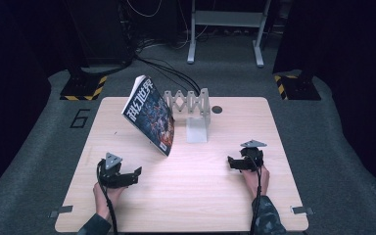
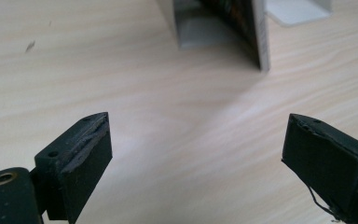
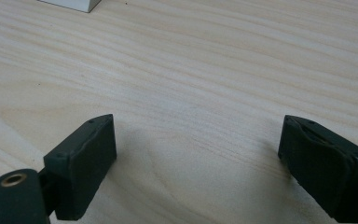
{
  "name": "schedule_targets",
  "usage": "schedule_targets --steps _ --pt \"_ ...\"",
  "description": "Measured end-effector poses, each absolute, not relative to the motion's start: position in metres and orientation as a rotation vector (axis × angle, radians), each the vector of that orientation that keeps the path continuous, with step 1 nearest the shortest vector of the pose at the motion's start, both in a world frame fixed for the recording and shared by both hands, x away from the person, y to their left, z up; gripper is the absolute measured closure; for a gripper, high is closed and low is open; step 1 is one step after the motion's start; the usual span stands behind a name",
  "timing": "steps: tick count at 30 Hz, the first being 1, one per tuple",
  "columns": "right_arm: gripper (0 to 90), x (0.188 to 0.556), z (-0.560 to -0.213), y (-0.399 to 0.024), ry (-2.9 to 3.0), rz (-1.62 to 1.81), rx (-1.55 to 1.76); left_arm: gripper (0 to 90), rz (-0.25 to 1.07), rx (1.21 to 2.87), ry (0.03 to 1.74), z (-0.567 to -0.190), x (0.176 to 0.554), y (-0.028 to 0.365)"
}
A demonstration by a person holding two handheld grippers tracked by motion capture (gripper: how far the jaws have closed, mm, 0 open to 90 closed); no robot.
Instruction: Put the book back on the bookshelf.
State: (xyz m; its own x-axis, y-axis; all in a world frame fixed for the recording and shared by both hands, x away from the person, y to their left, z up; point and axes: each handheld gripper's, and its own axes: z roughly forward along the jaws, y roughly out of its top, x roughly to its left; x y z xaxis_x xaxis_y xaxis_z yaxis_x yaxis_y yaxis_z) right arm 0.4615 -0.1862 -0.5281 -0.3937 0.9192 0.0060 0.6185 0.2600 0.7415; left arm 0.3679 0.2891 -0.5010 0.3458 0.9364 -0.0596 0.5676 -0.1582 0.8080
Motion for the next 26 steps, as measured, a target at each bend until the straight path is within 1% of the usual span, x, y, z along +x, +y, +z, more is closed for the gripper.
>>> schedule_targets --steps 6,9,14,26 --pt "10.5 0.461 -0.528 -0.186 2.107 0.94 1.394 6.5 0.608 1.866 1.392 -0.523 0.361 0.303" --pt "10.5 0.461 -0.528 -0.186 2.108 0.94 1.394 5.6 0.632 1.885 1.409 -0.53 0.359 0.307" --pt "10.4 0.461 -0.528 -0.186 2.107 0.942 1.404 4.4 0.637 1.923 1.43 -0.532 0.36 0.311" --pt "10.6 0.461 -0.528 -0.185 2.106 0.941 1.405 3.9 0.637 1.928 1.427 -0.533 0.36 0.311"
